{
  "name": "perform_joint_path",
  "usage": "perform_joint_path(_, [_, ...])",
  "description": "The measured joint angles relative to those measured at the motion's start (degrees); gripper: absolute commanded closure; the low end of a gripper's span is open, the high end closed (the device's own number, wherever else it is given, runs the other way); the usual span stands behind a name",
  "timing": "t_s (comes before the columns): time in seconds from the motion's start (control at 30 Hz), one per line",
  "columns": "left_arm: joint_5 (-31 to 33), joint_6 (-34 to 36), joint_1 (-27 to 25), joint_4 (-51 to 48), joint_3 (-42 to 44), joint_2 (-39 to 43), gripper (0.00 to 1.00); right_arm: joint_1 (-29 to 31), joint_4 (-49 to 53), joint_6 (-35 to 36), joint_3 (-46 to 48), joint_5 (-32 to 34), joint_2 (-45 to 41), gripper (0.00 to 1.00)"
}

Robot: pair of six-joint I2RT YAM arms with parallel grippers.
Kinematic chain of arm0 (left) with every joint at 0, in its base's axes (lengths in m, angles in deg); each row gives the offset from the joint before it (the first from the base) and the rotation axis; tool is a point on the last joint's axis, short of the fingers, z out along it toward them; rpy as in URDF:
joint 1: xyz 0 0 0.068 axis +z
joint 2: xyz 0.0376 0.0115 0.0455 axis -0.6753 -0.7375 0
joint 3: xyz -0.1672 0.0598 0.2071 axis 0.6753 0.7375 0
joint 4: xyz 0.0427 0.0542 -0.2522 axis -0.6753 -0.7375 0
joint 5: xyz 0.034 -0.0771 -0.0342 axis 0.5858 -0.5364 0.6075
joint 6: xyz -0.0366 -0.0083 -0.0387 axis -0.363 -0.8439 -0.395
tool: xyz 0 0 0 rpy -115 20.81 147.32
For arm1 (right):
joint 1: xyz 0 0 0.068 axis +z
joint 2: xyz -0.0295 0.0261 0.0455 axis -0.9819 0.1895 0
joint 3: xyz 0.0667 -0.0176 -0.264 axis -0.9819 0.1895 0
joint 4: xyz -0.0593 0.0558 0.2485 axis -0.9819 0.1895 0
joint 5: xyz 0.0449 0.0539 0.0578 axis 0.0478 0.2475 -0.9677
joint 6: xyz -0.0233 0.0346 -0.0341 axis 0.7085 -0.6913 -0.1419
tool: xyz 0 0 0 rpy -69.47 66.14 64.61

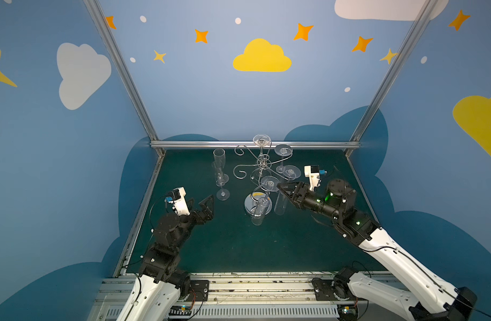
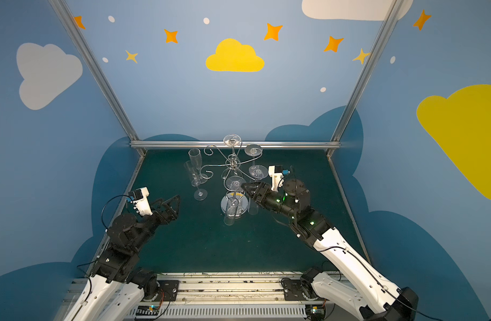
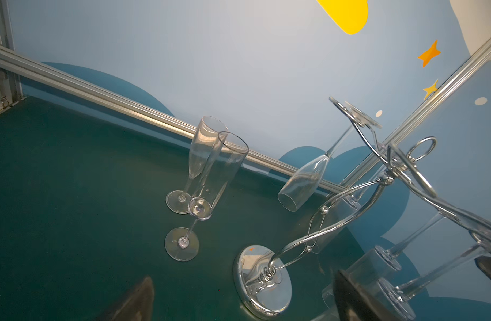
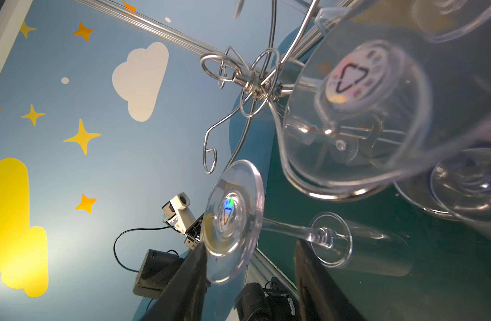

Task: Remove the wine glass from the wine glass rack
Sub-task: 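Move the right gripper to the foot of a hanging flute on the rack, then close the right gripper on the hanging flute's foot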

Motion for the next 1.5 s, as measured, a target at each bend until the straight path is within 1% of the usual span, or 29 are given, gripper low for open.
perform_joint_path(0.37, [-0.5, -1.3, 0.0, -0.4, 0.0, 0.7, 0.01, 0.0, -3.8, -4.5, 0.3, -2.0, 2.5, 0.69])
perform_joint_path(0.53, [-0.6, -1.8, 0.0, -0.4, 0.6, 0.9, 0.01, 0.0, -5.2, -6.4, 0.5, -2.5, 3.0, 0.72])
perform_joint_path(0.87, [-1.1, -1.9, 0.0, -0.7, 0.9, 1.1, 0.01, 0.0, -9.3, -10.3, 2.2, -2.8, 3.2, 0.82])
perform_joint_path(1.03, [-1.1, -1.8, 0.0, -0.8, 0.9, 1.2, 0.01, 0.0, -12.3, -12.5, 3.8, -3.0, 3.2, 0.90])
perform_joint_path(1.17, [-1.1, -1.8, 0.0, -0.8, 0.9, 1.2, 0.01, 0.0, -13.6, -14.2, 4.5, -3.2, 3.1, 1.00])
perform_joint_path(1.5, [-1.3, -1.8, 0.0, -0.8, 0.9, 1.2, 0.01, 0.1, -14.5, -16.4, 4.5, -3.7, 3.1, 1.00])
